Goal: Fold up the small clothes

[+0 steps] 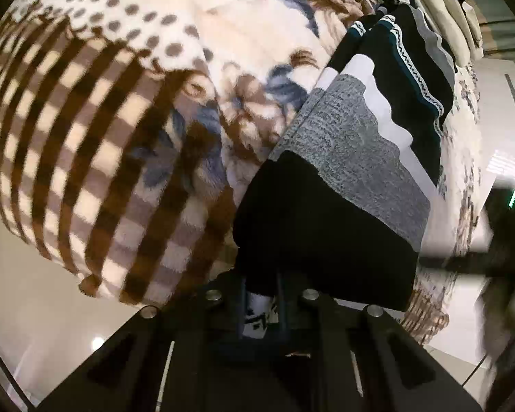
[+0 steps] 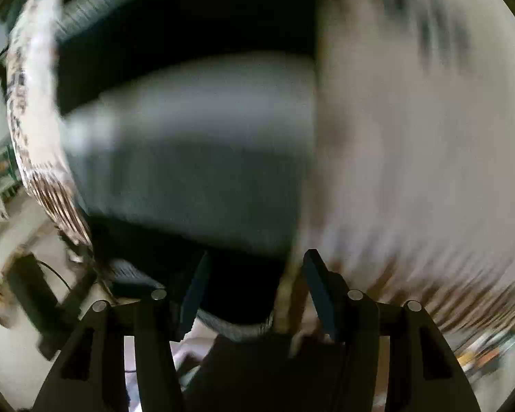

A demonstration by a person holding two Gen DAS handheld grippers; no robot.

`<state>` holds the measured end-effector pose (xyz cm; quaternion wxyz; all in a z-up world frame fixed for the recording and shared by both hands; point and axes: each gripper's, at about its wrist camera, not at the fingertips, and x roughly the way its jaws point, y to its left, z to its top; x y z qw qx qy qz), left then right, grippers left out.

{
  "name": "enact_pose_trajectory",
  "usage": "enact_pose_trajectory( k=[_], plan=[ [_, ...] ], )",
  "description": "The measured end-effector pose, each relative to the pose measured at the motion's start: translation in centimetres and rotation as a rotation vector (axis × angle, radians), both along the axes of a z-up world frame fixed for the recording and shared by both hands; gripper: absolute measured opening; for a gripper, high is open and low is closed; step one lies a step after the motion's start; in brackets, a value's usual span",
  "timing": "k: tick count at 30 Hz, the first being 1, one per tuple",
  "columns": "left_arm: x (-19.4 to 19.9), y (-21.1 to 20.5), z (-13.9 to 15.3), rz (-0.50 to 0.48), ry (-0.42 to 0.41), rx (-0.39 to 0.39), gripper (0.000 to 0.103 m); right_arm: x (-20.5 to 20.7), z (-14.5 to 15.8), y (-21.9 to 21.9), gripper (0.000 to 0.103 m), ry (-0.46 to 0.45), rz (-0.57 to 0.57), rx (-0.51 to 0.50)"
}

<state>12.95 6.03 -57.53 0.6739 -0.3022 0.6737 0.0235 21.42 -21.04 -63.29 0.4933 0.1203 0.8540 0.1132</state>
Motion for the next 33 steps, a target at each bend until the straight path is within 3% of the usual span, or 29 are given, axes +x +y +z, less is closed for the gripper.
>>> enact_pose_trajectory(
  k=[2,5,8,9,11,12,13,14,15,17,22,27,29,30,31,32,33],
  plan=[
    [-0.3,-0.3,0.7,-0.001,-0.005,0.024,0.010,-3.7,-1.0,-0.7,0.022,0.017,-0.075,0.059],
    [-1.0,0.0,1.1,0.019,0.009,0.022,0.010,-5.9,-0.1,-0.9,0.015,-0.085,-0.060,0.055],
    [-1.4,0.5,0.3,0.031,0.058,-0.022,0.015,-6.6,-0.5,-1.2,0.014,-0.077,-0.030,0.010],
    [-1.1,0.7,0.9,0.022,0.060,-0.029,0.015,-6.4,-0.3,-1.0,0.016,-0.083,-0.022,0.008],
    [0.0,0.5,3.7,-0.025,0.028,0.005,0.027,-5.6,1.1,-1.0,0.031,-0.096,-0.022,0.036],
    [0.6,0.5,5.2,-0.038,-0.003,0.015,0.032,-5.1,2.2,-1.5,0.046,-0.117,-0.039,0.055],
    [1.9,0.5,7.2,-0.054,-0.059,0.016,0.046,-4.3,3.5,-2.2,0.059,-0.150,-0.067,0.077],
    [3.1,0.5,8.4,-0.058,-0.092,0.021,0.052,-3.3,4.9,-3.1,0.062,-0.189,-0.098,0.093],
    [4.7,0.6,9.6,-0.055,-0.134,0.028,0.059,-2.3,5.8,-3.8,0.062,-0.217,-0.121,0.097],
    [9.0,1.0,11.0,-0.045,-0.222,-0.004,0.061,0.7,7.6,-5.7,0.062,-0.277,-0.184,0.098],
    [24.5,0.7,10.0,-0.059,-0.375,-0.032,0.061,10.5,9.5,-9.0,0.062,-0.439,-0.326,0.092],
    [37.7,-0.8,6.7,-0.157,-0.390,-0.063,0.061,22.6,9.6,-12.3,0.062,-0.558,-0.435,0.088],
    [41.8,-2.3,4.9,-0.233,-0.368,-0.020,0.061,27.0,8.8,-12.5,0.062,-0.566,-0.511,0.098],
    [43.1,-2.9,4.2,-0.267,-0.369,-0.014,0.058,29.0,8.2,-12.1,0.062,-0.564,-0.552,0.105],
    [44.5,-3.5,3.2,-0.307,-0.374,0.010,0.039,30.6,7.3,-12.4,0.062,-0.555,-0.594,0.122],
    [45.0,-3.8,2.6,-0.330,-0.374,0.009,0.013,31.7,6.4,-12.5,0.062,-0.540,-0.639,0.140],
    [45.4,-3.8,2.1,-0.340,-0.367,-0.006,0.005,32.8,5.6,-12.7,0.062,-0.523,-0.677,0.157]
  ],
)
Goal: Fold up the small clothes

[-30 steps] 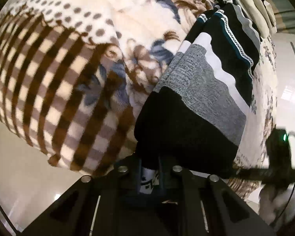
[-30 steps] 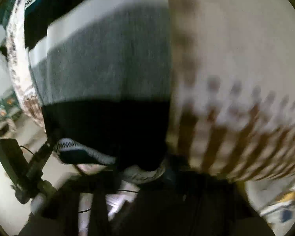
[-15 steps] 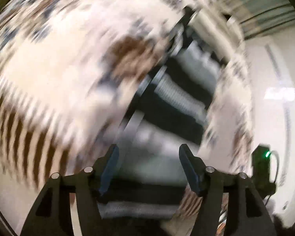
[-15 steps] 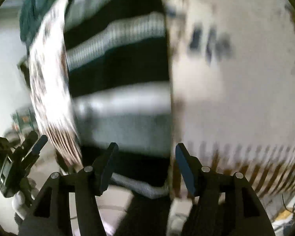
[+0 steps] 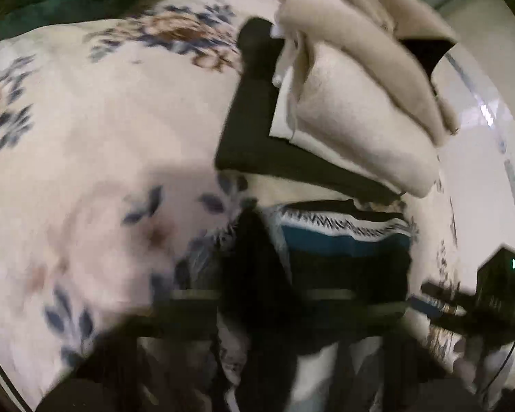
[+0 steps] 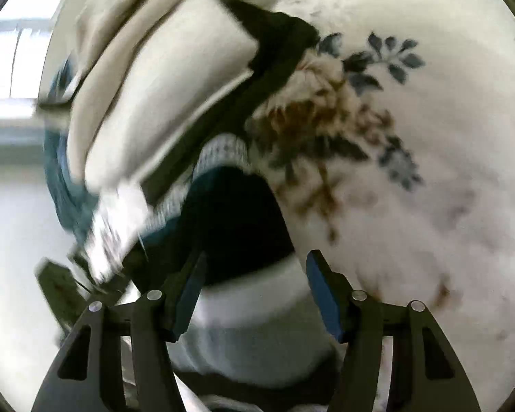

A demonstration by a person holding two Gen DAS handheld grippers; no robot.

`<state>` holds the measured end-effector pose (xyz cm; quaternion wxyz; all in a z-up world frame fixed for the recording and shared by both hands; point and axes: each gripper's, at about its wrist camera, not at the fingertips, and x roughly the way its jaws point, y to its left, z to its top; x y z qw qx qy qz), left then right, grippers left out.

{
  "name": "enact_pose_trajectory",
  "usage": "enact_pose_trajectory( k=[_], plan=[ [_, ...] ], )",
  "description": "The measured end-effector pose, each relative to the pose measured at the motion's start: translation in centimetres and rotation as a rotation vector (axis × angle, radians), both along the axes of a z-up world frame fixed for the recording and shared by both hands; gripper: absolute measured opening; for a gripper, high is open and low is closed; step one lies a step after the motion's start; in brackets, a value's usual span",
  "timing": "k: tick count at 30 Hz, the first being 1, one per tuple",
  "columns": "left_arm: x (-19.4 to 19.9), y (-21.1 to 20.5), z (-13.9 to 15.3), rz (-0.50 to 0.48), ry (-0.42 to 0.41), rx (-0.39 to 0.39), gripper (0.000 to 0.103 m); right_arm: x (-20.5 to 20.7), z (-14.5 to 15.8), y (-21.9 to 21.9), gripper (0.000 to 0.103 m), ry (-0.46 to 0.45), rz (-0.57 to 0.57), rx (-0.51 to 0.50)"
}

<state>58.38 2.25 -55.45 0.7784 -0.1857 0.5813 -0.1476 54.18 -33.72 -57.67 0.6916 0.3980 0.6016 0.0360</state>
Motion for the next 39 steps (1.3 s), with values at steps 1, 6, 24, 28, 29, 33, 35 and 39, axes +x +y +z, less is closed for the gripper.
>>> enact_pose_trajectory(
  k=[1,6,24,28,29,33,35,39],
  plan=[
    [0.2,0.6,-0.1,0.012,-0.011,-0.035,0.005,0.9,-0.8,-0.4,0.062,0.010,-0.033,0.034],
    [-0.6,4.7,0.3,0.110,-0.016,-0.186,0.005,3.2,-3.1,-1.5,0.048,0.008,-0.117,0.136],
    [3.4,4.7,-4.1,0.106,0.093,-0.274,0.044,9.1,-1.7,1.0,0.073,0.031,0.009,-0.053],
    [5.0,2.6,-3.9,0.040,0.061,-0.195,0.002,10.3,-2.9,1.0,0.004,0.027,-0.037,-0.035],
    [5.1,2.7,-3.6,0.042,0.042,-0.174,0.002,10.7,-2.4,1.1,0.004,0.002,-0.038,-0.045],
    [5.9,5.1,-5.0,0.122,0.080,-0.151,0.002,12.0,-3.9,1.0,0.004,0.052,-0.021,-0.098],
    [5.6,6.3,-5.0,0.139,0.109,-0.228,0.003,12.1,-4.1,1.0,0.011,0.099,0.013,-0.093],
    [2.7,6.9,-1.5,0.078,0.050,-0.221,0.044,8.3,-1.1,0.9,0.057,0.067,0.064,-0.062]
  ],
)
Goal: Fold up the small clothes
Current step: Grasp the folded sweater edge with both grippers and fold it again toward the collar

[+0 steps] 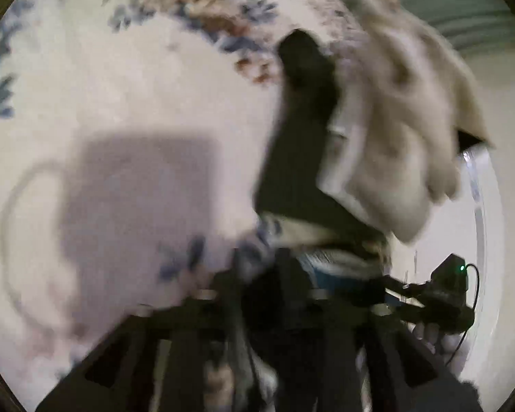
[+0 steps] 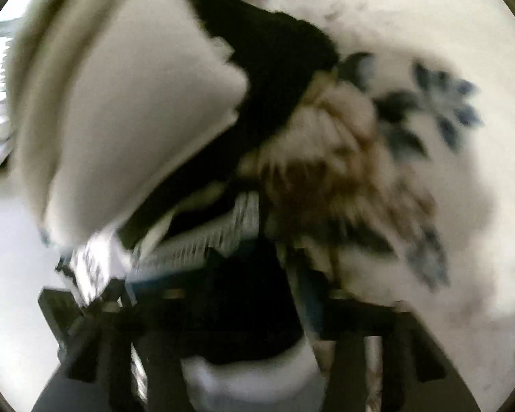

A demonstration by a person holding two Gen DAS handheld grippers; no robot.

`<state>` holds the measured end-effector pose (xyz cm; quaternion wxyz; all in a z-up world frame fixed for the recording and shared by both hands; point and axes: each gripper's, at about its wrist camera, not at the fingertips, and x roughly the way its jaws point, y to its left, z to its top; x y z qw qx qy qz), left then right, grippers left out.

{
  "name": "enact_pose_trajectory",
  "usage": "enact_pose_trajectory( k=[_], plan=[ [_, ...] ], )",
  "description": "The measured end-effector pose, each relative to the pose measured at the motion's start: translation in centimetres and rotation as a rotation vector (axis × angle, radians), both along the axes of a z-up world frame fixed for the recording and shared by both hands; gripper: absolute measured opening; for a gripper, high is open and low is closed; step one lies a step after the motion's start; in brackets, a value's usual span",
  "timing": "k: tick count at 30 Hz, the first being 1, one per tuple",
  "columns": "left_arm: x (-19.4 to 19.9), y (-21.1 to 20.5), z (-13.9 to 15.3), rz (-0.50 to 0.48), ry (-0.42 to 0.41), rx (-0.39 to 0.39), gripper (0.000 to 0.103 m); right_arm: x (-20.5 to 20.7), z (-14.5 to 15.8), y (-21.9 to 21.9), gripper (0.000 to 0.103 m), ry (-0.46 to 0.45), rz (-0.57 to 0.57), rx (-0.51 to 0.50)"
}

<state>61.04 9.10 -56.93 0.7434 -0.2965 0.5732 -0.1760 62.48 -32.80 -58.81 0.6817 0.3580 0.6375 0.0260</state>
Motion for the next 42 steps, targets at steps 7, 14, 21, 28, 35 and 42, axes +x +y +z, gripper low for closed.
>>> enact_pose_trajectory(
  k=[7,14,21,28,35,42],
  plan=[
    [-11.7,0.2,5.8,-0.051,-0.056,-0.015,0.059,-13.8,3.4,0.3,0.058,0.067,0.089,0.084],
    [-28.2,0.6,5.3,-0.050,0.104,0.081,0.059,-30.6,1.6,2.8,0.063,0.212,0.145,0.150],
    [-40.7,0.3,-0.3,-0.072,0.310,0.098,0.059,-43.8,-3.6,7.1,0.063,0.344,0.145,0.210],
    [-45.3,-0.9,-3.9,-0.116,0.350,0.022,0.060,-48.0,-9.5,11.9,0.069,0.347,0.084,0.361],
    [-46.1,-2.4,-3.1,-0.161,0.306,0.048,0.011,-49.3,-11.0,12.9,0.068,0.315,0.038,0.425],
    [-46.1,-2.0,0.5,-0.071,0.285,-0.022,0.009,-49.5,-6.9,13.6,0.010,0.232,0.069,0.413]
  ],
)
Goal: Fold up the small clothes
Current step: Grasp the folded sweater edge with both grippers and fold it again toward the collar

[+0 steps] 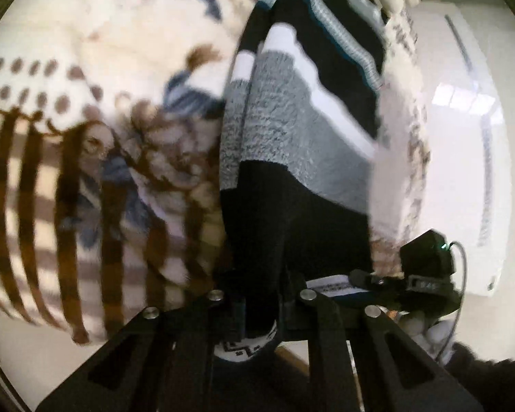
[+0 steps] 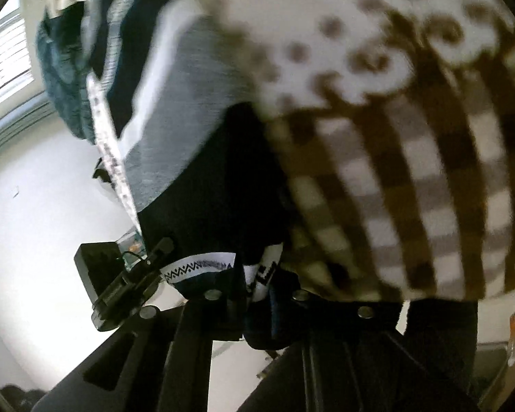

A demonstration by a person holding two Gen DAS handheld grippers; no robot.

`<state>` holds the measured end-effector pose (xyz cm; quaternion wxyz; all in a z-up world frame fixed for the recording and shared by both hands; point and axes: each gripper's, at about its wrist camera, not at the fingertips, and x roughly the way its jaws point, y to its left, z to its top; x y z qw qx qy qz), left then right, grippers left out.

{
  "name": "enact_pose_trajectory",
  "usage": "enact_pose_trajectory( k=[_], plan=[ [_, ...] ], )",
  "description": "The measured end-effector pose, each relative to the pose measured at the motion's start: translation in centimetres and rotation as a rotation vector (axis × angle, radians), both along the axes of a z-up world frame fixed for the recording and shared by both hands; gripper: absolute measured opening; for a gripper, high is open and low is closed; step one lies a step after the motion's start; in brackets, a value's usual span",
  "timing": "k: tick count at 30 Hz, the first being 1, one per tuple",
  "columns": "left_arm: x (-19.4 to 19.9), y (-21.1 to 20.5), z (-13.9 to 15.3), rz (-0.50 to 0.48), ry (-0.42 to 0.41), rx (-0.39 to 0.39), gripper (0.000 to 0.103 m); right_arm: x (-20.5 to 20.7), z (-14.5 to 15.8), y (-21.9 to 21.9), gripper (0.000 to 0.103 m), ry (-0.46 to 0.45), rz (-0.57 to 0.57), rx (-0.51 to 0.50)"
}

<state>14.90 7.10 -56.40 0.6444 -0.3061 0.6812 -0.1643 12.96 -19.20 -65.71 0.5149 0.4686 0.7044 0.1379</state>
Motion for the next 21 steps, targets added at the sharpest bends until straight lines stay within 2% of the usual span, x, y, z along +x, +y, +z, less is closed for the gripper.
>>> enact_pose_trajectory(
  k=[4,6,9,11,15,18,21],
  plan=[
    [2.1,0.1,4.0,0.062,-0.054,-0.060,0.009,2.3,4.1,0.6,0.009,-0.094,-0.005,0.029],
    [4.6,-0.2,5.8,0.097,-0.094,-0.094,0.009,4.5,6.6,0.3,0.009,-0.158,-0.013,0.033],
    [9.8,-0.6,7.9,0.157,-0.155,-0.164,0.009,10.0,9.9,0.8,0.009,-0.249,-0.045,0.029],
    [13.9,-0.7,8.9,0.183,-0.203,-0.184,0.009,14.1,11.3,0.3,0.009,-0.300,-0.081,0.038],
    [23.0,-0.3,9.0,0.217,-0.263,-0.186,0.009,23.2,12.5,-1.7,0.009,-0.378,-0.135,0.002],
    [30.1,-0.7,7.6,0.240,-0.265,-0.210,0.009,30.1,12.3,-3.3,0.009,-0.401,-0.183,-0.020],
    [36.9,-1.1,5.7,0.244,-0.236,-0.219,0.012,35.9,11.9,-6.7,0.009,-0.406,-0.237,-0.047]
  ],
)
